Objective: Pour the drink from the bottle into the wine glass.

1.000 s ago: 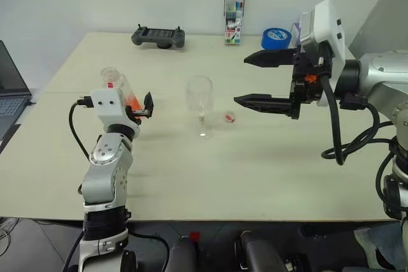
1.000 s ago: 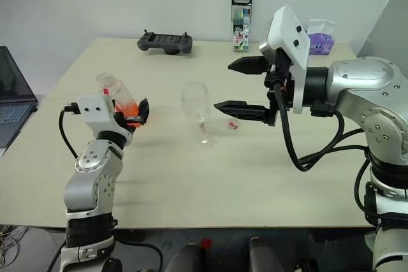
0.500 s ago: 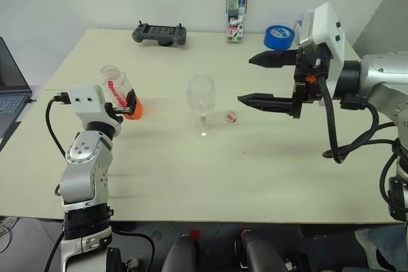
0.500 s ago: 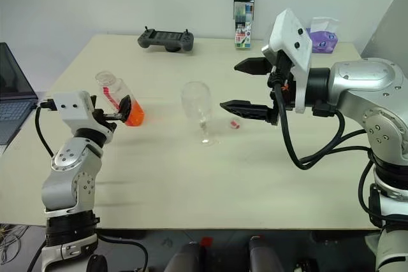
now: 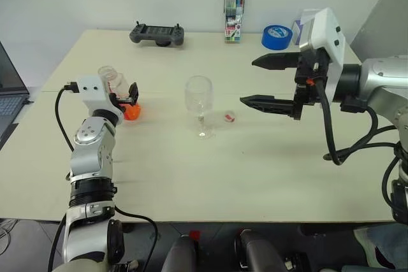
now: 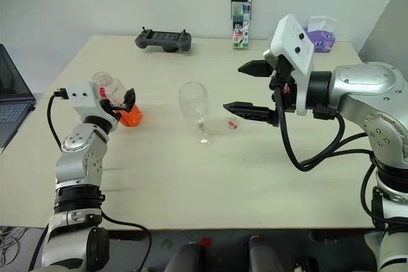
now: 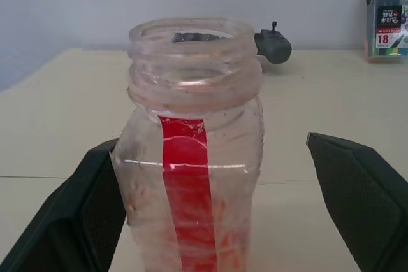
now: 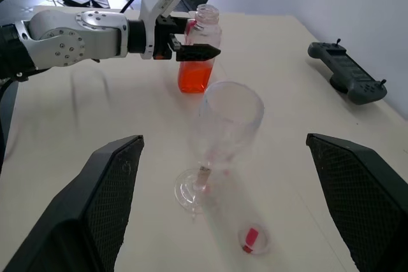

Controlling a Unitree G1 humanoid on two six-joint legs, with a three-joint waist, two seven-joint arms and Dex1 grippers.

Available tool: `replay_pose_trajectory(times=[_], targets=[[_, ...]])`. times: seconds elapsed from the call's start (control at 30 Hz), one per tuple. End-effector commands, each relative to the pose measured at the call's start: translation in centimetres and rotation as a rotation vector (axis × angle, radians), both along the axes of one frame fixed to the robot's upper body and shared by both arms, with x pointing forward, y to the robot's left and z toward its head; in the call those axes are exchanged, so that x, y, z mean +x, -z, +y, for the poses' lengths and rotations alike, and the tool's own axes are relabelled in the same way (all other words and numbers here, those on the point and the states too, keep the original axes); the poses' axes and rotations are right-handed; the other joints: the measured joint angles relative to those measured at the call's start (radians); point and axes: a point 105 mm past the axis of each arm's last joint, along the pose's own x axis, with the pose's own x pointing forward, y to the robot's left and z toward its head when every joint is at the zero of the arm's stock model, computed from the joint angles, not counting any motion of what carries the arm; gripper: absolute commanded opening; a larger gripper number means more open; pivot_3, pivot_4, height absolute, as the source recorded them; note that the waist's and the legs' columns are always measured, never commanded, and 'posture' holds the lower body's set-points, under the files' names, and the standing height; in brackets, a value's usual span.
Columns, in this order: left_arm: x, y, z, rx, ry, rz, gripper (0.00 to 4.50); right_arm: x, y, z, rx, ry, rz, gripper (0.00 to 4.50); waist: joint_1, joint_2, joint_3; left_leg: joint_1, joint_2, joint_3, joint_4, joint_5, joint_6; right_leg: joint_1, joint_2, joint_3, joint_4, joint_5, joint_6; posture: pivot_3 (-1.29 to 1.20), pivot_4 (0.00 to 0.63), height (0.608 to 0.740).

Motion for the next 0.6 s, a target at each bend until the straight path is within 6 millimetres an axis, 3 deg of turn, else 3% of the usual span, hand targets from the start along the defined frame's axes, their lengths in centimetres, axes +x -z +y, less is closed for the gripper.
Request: replay_pose_trajectory(times=[0.03,0.27,0.37,0.6], targets=[[0.4,-1.7,0.2,0.034,0.005,-0.060,4.50,-0.5,-1.2,-0.4,0.012,0.018,-0.062,4.35,0.000,0.000,0.000,0.000,0.000,0.000,0.000,0.000,0.000,0.000,0.000,0.000,0.000,0.000,0.000,0.00,0.150,0.740],[1.7,-2.1,0.1,0.038,0.029,-0.087,4.50,-0.3,-1.1,-0.5,0.008,0.031,-0.063,4.35,0.000,0.000,0.000,0.000,0.000,-0.001,0.000,0.000,0.000,0.000,0.000,-0.001,0.001,0.000,0.000,0.00,0.150,0.740],[1.7,-2.0,0.5,0.034,0.022,-0.103,3.89,-0.3,-1.1,-0.5,0.001,0.039,-0.066,4.39,0.000,0.000,0.000,0.000,0.000,0.000,0.000,0.000,0.000,0.000,0.000,-0.001,0.001,0.000,0.000,0.00,0.150,0.740],[1.3,-1.8,1.5,0.052,-0.021,-0.115,1.79,-0.5,-1.0,-1.0,0.019,0.081,-0.063,4.39,0.000,0.000,0.000,-0.001,0.000,-0.002,0.000,0.000,0.000,0.000,0.000,0.000,0.001,0.000,0.000,0.00,0.150,0.740]])
